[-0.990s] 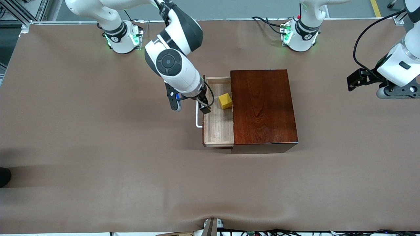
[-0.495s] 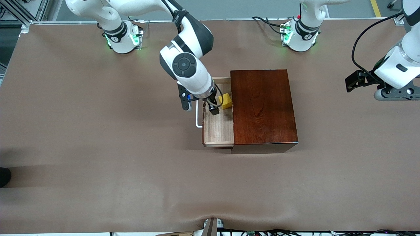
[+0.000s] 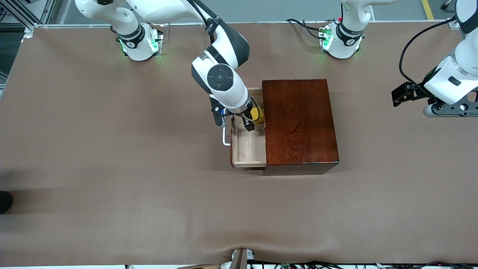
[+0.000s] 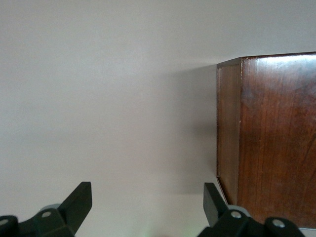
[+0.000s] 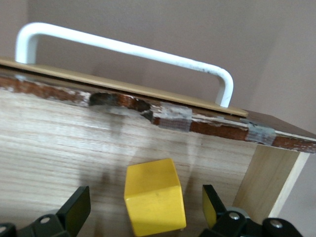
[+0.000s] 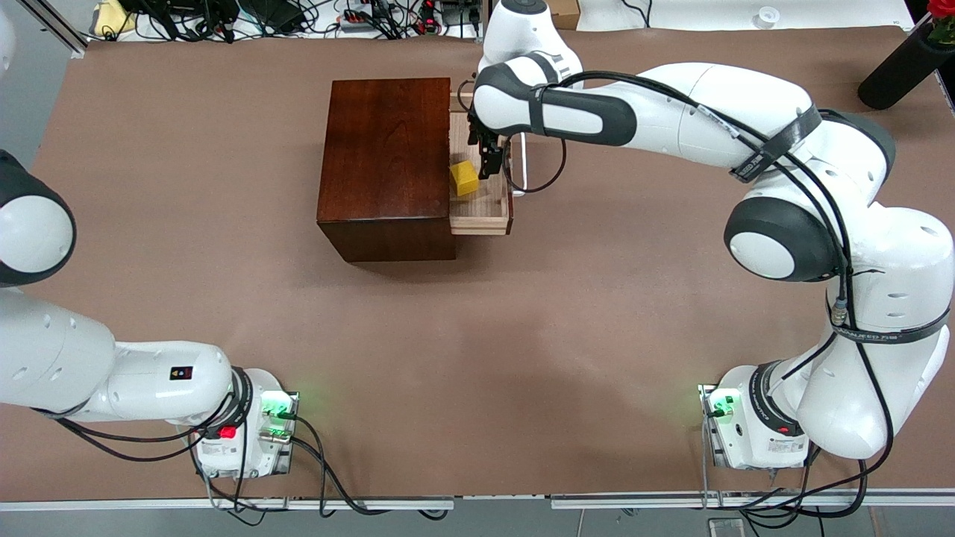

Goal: Open drawer, take yellow block, close drawer
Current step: 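Lower the right gripper into the drawer and grasp the yellow block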

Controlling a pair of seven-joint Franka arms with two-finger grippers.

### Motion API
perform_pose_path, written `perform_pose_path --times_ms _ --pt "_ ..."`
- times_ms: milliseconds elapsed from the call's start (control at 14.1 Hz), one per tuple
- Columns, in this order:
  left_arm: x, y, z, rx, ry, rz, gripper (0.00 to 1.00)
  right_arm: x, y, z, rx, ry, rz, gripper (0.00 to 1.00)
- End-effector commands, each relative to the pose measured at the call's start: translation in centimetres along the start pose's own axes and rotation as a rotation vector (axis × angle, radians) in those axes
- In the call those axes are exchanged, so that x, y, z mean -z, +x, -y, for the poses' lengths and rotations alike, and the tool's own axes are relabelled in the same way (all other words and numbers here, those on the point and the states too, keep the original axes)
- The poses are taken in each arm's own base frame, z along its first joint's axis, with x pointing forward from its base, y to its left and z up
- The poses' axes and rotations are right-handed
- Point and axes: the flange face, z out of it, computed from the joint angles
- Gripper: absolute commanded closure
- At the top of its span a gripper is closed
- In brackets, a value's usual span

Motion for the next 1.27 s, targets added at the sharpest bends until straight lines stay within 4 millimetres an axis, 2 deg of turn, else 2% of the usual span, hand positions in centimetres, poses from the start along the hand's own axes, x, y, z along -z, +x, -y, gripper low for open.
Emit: perform_pose_path --times_ms 0,566,919,990,1131,1202 --pt "-0.2 0.2 0.1 -0.017 -0.021 -0.002 0.0 -0.6 -0.7 -0.2 -0.014 0.006 -0.009 0.0" --pt "-0.8 0.5 0.0 -0.019 -0.021 0.008 0.0 -2.1 -1.9 -0.5 -0.055 0.035 0.005 0.0" --pt "-0.7 0.5 0.0 -0.019 -0.021 0.005 0.0 -3.4 -1.7 -1.0 -0.083 0.015 -0.01 0.0" --pt "-0.7 0.6 -0.1 -0.02 -0.021 0.007 0.0 -3.5 -1.8 -1.0 -0.084 0.015 -0.009 0.07" --pt "-0.6 0.5 -0.4 -0.025 -0.021 0.005 0.0 -3.3 -1.5 -0.8 -0.094 0.017 0.001 0.48" --pt "-0.6 0.5 -0.4 -0.025 -0.021 0.003 0.0 -3.3 -1.6 -0.8 -0.093 0.015 0.0 0.61"
